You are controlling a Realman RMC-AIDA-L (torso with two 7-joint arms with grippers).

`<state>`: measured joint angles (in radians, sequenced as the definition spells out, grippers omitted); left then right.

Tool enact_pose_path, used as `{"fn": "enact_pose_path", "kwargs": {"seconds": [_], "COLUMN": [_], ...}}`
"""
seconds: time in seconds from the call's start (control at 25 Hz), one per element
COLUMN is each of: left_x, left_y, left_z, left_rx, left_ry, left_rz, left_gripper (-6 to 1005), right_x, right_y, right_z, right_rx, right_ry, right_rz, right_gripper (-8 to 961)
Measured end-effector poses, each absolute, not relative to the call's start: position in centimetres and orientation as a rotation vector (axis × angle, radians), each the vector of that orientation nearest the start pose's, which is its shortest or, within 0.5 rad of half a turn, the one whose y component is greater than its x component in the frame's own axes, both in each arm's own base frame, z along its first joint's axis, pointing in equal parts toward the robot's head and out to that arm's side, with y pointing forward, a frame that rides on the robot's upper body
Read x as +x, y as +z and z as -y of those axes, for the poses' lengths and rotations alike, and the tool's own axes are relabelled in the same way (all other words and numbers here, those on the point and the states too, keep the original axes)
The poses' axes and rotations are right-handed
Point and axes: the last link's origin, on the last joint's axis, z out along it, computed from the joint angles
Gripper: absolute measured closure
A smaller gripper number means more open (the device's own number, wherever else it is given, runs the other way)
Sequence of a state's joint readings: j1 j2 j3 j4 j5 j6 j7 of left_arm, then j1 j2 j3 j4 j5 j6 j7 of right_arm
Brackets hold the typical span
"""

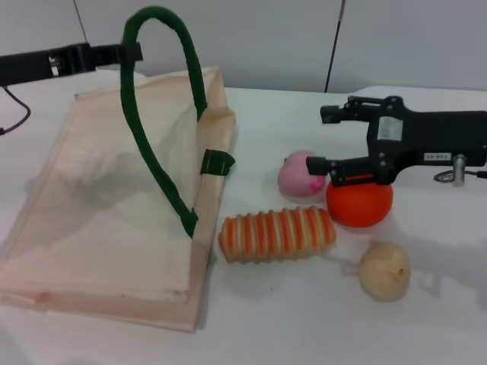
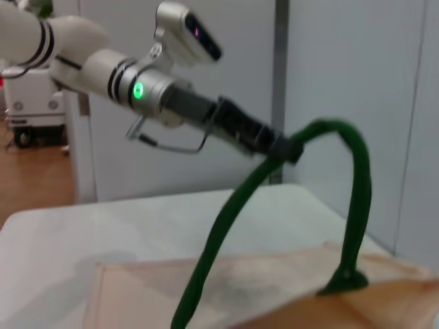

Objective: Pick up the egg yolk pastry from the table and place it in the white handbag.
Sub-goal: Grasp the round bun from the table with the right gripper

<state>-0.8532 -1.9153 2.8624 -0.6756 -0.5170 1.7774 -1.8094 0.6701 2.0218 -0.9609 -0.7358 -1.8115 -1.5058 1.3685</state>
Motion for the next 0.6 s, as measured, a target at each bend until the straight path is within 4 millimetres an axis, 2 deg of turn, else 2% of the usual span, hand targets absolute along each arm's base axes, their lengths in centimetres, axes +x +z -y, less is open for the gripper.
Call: {"fn": "enact_pose_path", "kwargs": {"seconds": [0.2, 0.6], "left_x": [-25.1, -24.9], "left_y": [12.5, 13.5], "left_z": [-37.9, -37.2], "left_rx": [-2.368, -2.359], "left_ry": [-1.066, -1.173], "left_rz": [1.127, 1.080], "left_gripper": [836, 829], "right_x": [18.8, 21.2], "right_y": [0.5, 1.3], "right_z": [-37.3, -35.8], "right_rx": [-2.905, -2.926], "right_ry": [0.568, 0.295], "right_rz": [-0.226, -0.407], "right_gripper": [139, 143]}}
